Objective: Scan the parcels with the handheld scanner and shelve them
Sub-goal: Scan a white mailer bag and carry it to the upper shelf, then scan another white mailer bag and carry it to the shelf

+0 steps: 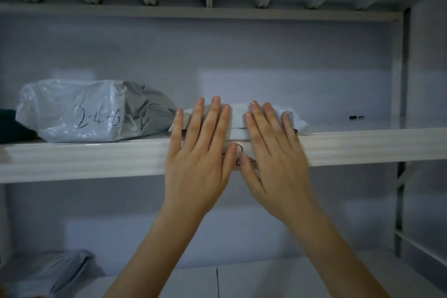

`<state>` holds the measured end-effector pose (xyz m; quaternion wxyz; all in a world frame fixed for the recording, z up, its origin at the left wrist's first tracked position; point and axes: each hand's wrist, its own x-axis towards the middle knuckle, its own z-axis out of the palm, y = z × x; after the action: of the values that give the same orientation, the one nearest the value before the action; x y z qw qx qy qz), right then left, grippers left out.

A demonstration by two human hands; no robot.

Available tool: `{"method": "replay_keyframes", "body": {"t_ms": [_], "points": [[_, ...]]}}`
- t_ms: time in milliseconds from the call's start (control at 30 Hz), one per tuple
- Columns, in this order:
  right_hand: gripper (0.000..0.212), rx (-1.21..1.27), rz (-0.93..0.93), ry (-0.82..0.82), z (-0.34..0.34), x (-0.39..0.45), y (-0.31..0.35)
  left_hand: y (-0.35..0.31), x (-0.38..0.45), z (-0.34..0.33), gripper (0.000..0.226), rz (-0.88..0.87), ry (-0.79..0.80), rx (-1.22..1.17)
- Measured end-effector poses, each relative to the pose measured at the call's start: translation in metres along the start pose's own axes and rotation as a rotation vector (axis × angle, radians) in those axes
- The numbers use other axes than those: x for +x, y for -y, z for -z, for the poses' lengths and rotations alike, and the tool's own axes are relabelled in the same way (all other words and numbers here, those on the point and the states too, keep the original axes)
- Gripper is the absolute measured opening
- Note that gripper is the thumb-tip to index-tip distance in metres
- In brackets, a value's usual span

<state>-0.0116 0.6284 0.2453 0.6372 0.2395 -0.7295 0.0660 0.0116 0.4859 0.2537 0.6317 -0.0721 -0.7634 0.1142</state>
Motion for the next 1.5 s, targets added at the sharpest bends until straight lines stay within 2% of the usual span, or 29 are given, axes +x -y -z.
{"method": "replay_keyframes", "body": {"t_ms": [200,267,367,467,533,600,700,800,967,1067,1167,1333,1500], "points": [[0.053,0.278,-0.005,-0.187,-0.015,-0.041,0.024,0.004,-0.046,-0.001,0.052,-0.057,-0.097,-0.124],[0.046,0.391,0.022,-0.173,-0.027,-0.07,0.044,0.013,-0.083,-0.006,0.048,-0.082,-0.077,-0.142],[0.04,0.576,-0.085,0.109,-0.06,-0.116,0.079,0.04,-0.152,-0.019,0.039,-0.055,0.083,-0.123],[0.047,0.691,-0.36,0.575,-0.092,-0.154,0.114,0.078,-0.222,-0.03,0.037,0.028,0.366,-0.063],[0.047,0.745,-0.462,0.887,-0.113,-0.172,0.133,0.106,-0.264,-0.032,0.04,0.153,0.597,-0.026],[0.043,0.786,-0.485,1.116,-0.133,-0.187,0.155,0.135,-0.302,-0.031,0.04,0.343,0.83,-0.005],[0.041,0.824,-0.501,1.294,-0.154,-0.204,0.197,0.169,-0.354,-0.02,0.044,0.576,1.052,-0.004],[0.038,0.87,-0.511,1.399,-0.169,-0.211,0.249,0.198,-0.397,-0.009,0.052,0.608,1.146,0.015],[0.019,0.961,-0.48,1.485,-0.191,-0.195,0.336,0.253,-0.43,-0.004,0.055,0.654,1.201,-0.004],[0.05,0.951,-0.449,1.471,-0.206,-0.182,0.378,0.289,-0.434,-0.009,0.056,0.657,1.184,-0.029],[0.05,0.894,-0.443,1.441,-0.22,-0.175,0.412,0.322,-0.434,-0.018,0.054,0.642,1.155,-0.043],[0.046,0.868,-0.556,1.429,-0.246,-0.167,0.446,0.359,-0.435,-0.044,0.054,0.645,1.136,-0.129],[0.041,0.889,-0.768,1.362,-0.281,-0.16,0.464,0.385,-0.432,-0.081,0.056,0.782,1.149,-0.224]]}}
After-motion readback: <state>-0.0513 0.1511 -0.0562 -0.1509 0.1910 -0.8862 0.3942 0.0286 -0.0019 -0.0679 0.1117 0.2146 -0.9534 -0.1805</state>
